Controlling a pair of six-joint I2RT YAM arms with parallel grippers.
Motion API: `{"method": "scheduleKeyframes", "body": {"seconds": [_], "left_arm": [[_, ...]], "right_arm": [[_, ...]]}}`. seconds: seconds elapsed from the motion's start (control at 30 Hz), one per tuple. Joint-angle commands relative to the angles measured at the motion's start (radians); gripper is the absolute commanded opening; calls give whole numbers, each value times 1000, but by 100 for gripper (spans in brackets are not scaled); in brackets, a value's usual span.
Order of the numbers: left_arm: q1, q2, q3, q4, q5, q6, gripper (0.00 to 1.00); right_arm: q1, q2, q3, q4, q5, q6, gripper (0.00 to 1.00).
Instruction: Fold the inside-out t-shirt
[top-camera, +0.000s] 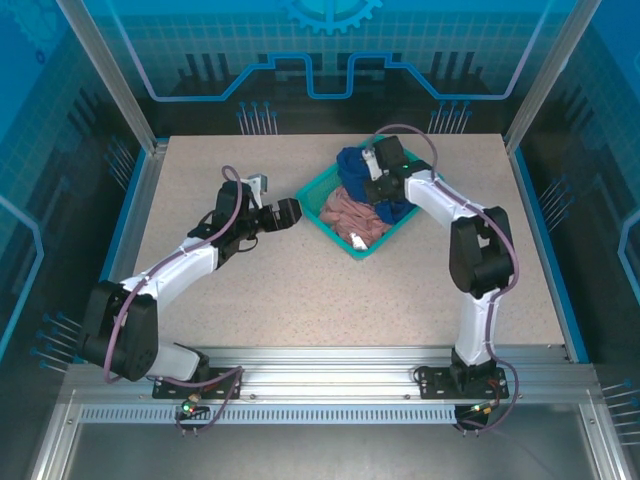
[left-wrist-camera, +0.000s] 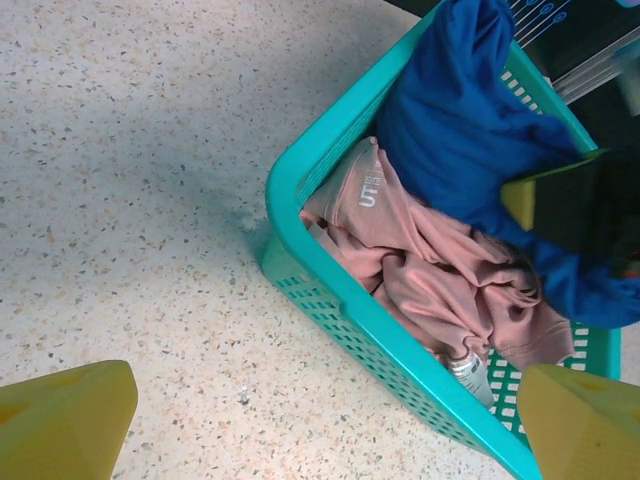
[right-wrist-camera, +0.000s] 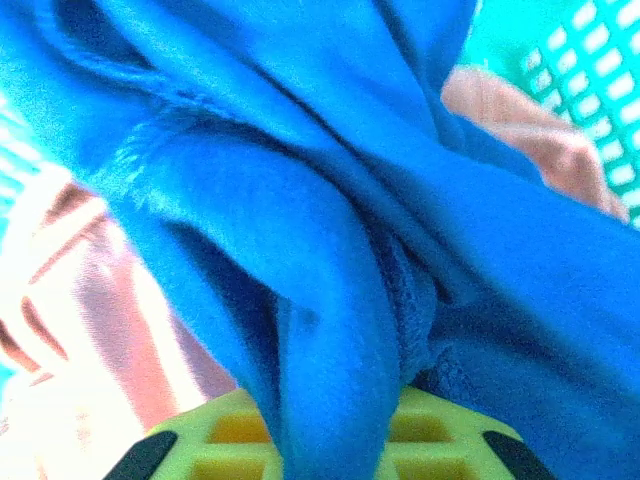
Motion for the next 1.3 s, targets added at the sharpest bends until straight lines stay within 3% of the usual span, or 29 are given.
{"method": "scheduleKeyframes", "body": {"seconds": [0.0,0.17,0.3,0.47,0.6,0.67,0.77,0.87,0.97,1.03,1.17,1.27], "left_arm": [[1,-15,-2,-29,-39,30,99],[27,-102,-33,-56,-128,-8,99],[132,-213,-89,-66,-139,-129,99],[280,-382,-145,-156,-239,-208,99],[333,-472,-123,-243,-318,-184,99],[337,-508,-105,-274,-360,-167,99],[337,-533,-88,-289,-356,-146,99],[331,-523,-81,-314,-278,-146,99],[278,-502,-108,-320,-219,-149,99],[216,-480,-131,-304,-231,-146,99],[131,-393,-138,-254,-230,-150,99],[97,-333,-118,-238,-218,-138,99]], "right_arm": [[-51,-154,-35,47,-190,52,5],[-30,-432,-255,293,-330,85,0],[146,-602,-377,436,-378,-4,0],[395,-527,-364,380,-359,-7,0],[515,-390,-326,412,-356,50,0],[540,-304,-267,385,-353,79,11],[538,-240,-177,243,-243,111,59],[474,-355,-240,118,-20,183,86],[368,-502,-377,-37,240,376,89],[304,-563,-471,-88,349,468,90],[181,-562,-548,-46,339,605,91],[171,-484,-513,9,303,653,92]]}}
